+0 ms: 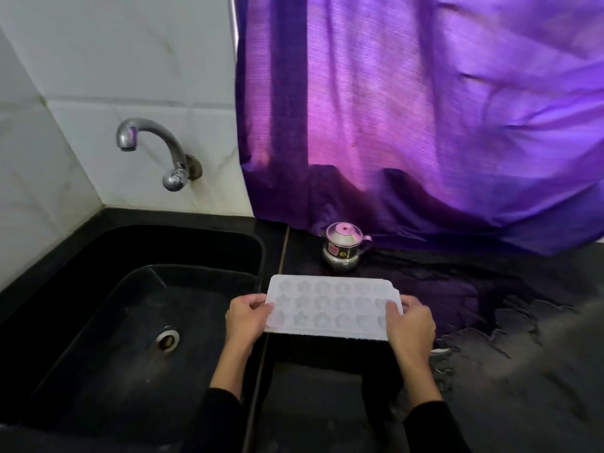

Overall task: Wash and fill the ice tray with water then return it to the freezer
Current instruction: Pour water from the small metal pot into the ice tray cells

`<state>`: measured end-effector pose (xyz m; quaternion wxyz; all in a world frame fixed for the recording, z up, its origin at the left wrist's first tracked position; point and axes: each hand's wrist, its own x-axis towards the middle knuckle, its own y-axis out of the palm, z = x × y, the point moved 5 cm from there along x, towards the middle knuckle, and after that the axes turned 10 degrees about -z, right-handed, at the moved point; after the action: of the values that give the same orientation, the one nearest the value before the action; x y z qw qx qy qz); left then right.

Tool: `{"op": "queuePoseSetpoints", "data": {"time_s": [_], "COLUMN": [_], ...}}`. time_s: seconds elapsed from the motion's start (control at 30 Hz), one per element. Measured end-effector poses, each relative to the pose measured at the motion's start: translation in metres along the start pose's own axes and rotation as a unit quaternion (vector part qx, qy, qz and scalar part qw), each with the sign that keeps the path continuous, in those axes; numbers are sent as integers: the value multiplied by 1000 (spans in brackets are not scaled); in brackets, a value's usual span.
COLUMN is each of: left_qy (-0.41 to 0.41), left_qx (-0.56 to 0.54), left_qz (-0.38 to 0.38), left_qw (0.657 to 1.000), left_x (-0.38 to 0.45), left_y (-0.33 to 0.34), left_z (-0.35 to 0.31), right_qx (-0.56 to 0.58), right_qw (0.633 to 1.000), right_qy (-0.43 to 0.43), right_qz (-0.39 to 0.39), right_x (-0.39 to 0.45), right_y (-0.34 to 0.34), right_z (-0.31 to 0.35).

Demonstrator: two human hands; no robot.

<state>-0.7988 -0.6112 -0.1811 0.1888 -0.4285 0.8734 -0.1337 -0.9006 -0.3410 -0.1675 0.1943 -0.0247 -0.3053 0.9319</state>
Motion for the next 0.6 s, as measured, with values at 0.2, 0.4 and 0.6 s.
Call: {"op": "queuePoseSetpoints", "data": {"time_s": [0.2,0.4,0.6], "left_qy": [-13,-16,82], "left_qx": [81,169,188], "left_qz": [5,17,-33], "left_qw": [997,985,978], "left_x": [-8,-6,-7], "left_y": [22,26,32], "left_z": [5,4,-30], "right_qx": [-62,-124,-78], "right_qw": [997,990,992], "right_qy": [16,11,-74], "right_qz": [32,62,66], "right_x": [16,22,52], "right_y": [-1,7,11], "right_z": [-29,-43,-16]}}
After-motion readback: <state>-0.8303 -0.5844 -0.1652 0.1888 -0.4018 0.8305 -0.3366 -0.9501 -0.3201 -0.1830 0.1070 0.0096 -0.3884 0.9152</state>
